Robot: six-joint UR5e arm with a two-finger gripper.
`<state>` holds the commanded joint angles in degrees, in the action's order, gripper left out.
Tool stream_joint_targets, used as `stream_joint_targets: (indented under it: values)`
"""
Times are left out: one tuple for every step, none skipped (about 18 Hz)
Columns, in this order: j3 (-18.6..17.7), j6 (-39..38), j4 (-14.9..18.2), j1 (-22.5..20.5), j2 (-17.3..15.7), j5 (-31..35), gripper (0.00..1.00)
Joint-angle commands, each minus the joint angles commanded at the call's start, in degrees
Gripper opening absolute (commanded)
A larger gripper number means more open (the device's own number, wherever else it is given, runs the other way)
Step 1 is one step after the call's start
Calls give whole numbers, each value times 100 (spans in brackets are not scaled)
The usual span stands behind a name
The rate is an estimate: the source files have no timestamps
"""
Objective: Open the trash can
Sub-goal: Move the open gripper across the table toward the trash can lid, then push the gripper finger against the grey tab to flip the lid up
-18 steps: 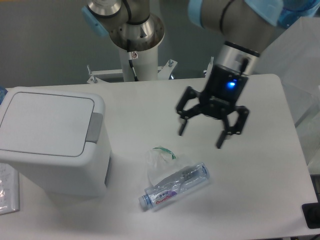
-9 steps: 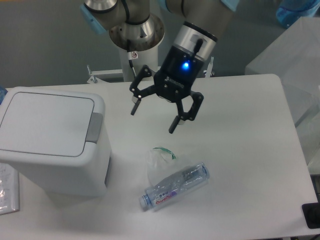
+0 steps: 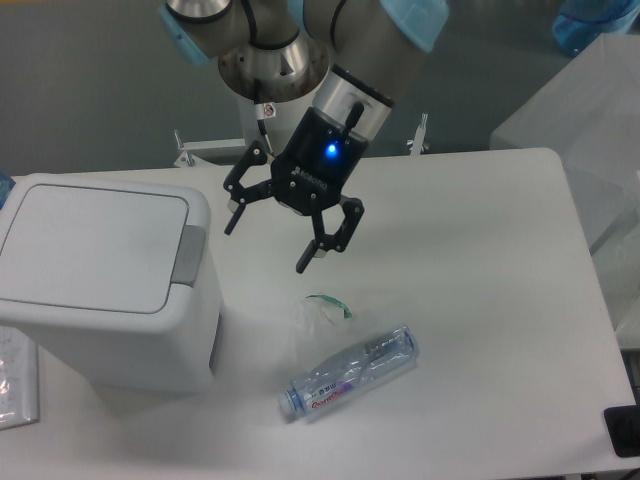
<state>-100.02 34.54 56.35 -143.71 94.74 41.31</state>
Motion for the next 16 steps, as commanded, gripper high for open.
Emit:
stream_joint_targets:
  values:
    - [-9,-9,-149,70,105,9,100]
    - [-26,-44,-229,115,149,17,100]
    - [-26,-96,-247,141,159,35,100]
    - [-9,-114,-247,159,150,35,100]
    - [0,-114,-247,159,150,35,100]
    - [0,-106,-247,159,159,61,100]
    - [0,-97,-256,159,167,88,100]
    - [9,-97,-256,159,167,105,100]
    - [18,-97,-256,159,176,105,100]
    - [35,-97,-256,159,176,114,100]
    - [44,-97,-265,159,176,114,100]
    - [44,-97,-300,159,176,114,100]
    - [61,-97,-309,159,194,114,100]
    - [70,-97,-317,159,237,114,100]
    - [70,-97,-344,159,246,114,100]
    - [62,-97,-344,159,255,123,100]
